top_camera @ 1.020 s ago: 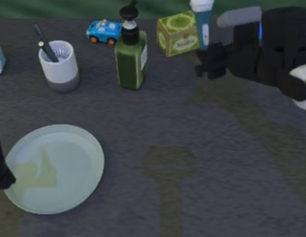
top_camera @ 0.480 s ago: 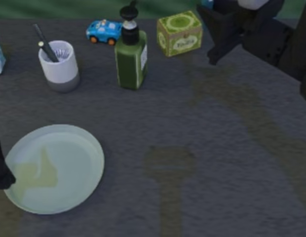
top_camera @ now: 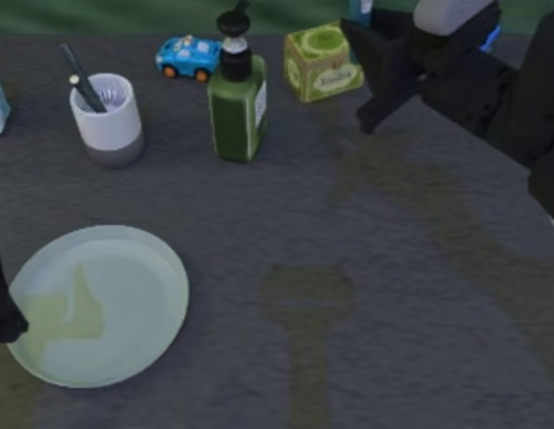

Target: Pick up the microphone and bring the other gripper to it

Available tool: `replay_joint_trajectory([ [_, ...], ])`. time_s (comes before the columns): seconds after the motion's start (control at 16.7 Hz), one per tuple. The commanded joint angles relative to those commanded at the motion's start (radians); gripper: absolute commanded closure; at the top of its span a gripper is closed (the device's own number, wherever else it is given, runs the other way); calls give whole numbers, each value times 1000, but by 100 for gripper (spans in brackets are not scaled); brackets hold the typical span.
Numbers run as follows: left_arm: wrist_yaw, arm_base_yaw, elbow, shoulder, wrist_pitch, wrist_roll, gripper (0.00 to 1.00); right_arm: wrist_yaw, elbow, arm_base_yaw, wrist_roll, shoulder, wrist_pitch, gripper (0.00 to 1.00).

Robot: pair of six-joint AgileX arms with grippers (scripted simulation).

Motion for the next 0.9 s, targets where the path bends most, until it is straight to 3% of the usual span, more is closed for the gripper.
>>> replay_joint_trajectory([
  [0.36, 0, 0, 0, 0, 0, 0, 0, 181, -141, 188, 19, -62, 166, 100],
  [0.9, 0, 0, 0, 0, 0, 0, 0, 194, -151, 200, 20, -68, 178, 100],
])
